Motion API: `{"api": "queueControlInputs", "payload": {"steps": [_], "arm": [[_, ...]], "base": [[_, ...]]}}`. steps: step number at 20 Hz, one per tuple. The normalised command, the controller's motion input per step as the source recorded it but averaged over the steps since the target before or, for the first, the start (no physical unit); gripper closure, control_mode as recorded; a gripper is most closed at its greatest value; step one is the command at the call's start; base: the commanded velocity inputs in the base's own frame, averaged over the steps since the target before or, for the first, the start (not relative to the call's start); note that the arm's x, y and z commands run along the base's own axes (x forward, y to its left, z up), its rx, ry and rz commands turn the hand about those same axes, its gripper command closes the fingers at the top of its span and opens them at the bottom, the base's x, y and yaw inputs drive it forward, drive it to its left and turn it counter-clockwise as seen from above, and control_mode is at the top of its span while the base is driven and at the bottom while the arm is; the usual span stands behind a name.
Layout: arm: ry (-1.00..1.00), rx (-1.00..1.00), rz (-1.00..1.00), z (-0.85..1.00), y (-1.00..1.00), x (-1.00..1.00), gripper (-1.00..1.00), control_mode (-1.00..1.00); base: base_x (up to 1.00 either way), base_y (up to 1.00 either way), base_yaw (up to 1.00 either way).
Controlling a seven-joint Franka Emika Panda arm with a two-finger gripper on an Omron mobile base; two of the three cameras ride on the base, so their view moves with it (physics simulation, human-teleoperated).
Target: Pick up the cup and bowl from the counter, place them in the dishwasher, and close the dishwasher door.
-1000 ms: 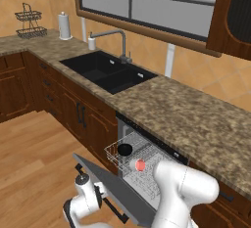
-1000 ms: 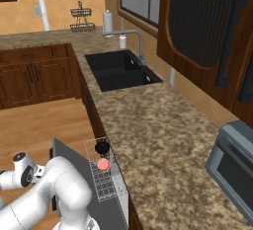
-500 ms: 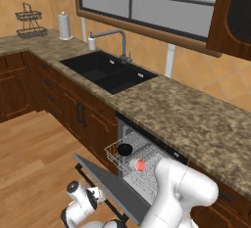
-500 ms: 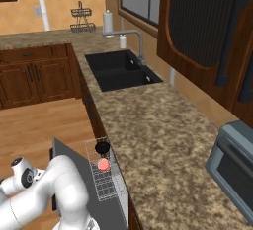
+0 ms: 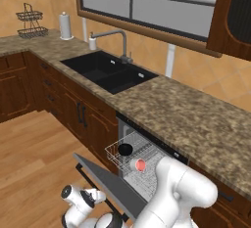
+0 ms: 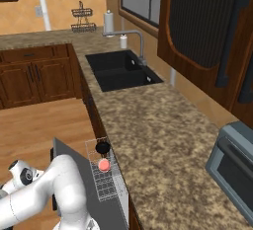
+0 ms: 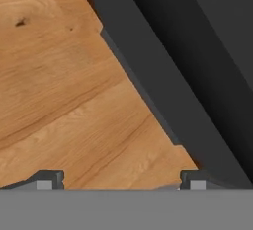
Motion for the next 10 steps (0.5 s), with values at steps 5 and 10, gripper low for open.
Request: {"api": "queueControlInputs", "payload": {"steps": [5,10], "arm": [[0.01,-0.22,0.00,-0.85,-0.98,0.48,-1.00,-1.00],[0.05,-0.26,0.01,-0.41,-1.00,0.36,-1.00,-1.00]], "base": [[0.00,0.00,0.00],[0.00,0.00,0.00]]}}
